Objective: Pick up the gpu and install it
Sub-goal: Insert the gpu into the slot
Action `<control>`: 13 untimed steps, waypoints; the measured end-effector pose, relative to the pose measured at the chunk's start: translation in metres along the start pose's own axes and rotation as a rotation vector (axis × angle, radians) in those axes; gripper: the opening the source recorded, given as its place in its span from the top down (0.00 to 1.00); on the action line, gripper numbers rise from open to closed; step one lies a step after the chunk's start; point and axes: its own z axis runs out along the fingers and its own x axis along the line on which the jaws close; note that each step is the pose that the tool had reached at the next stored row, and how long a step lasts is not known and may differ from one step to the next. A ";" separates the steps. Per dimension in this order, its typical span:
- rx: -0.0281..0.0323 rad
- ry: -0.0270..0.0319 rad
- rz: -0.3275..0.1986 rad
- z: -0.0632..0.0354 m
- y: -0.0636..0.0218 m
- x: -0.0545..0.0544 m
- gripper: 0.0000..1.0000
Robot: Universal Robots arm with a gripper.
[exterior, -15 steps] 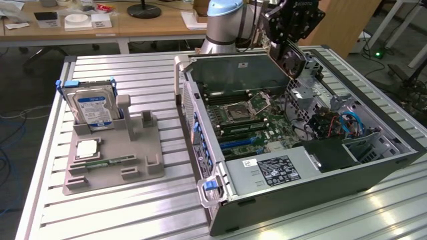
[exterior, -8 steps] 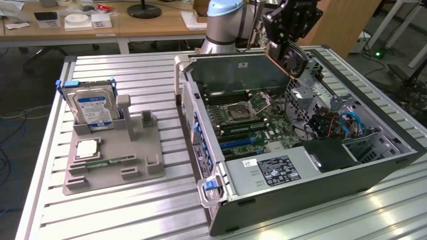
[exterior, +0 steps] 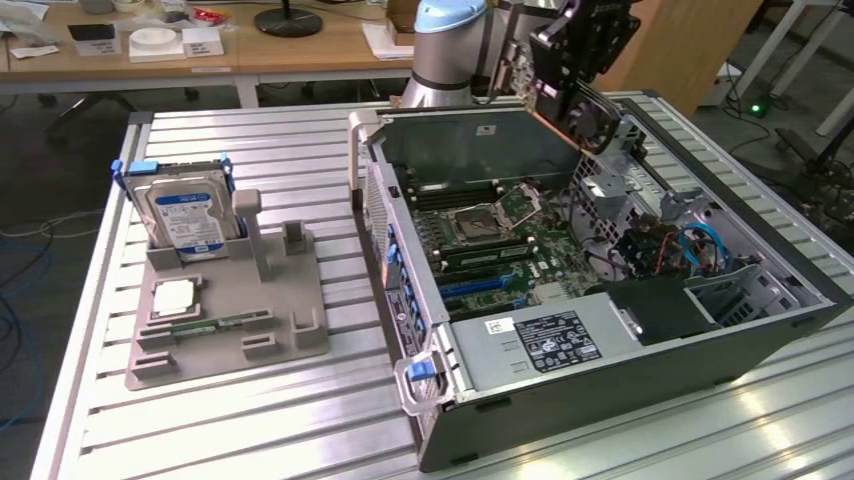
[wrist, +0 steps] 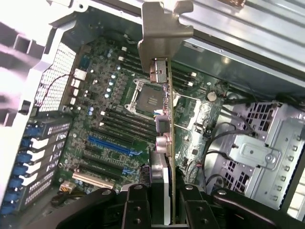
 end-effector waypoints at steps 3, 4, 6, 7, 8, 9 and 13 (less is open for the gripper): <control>-0.0010 0.0009 -0.036 0.0000 0.0000 0.000 0.71; -0.0014 0.0011 -0.050 0.0000 0.0000 0.000 0.71; -0.0022 0.0018 -0.082 0.0000 0.0000 0.000 0.71; -0.0026 0.0022 -0.097 0.0000 0.0000 0.000 0.71; -0.0030 0.0026 -0.111 0.0000 0.0000 0.000 0.71; -0.0034 0.0029 -0.125 0.0000 0.0000 0.000 0.71; -0.0052 0.0043 -0.187 0.0000 0.0000 0.000 0.71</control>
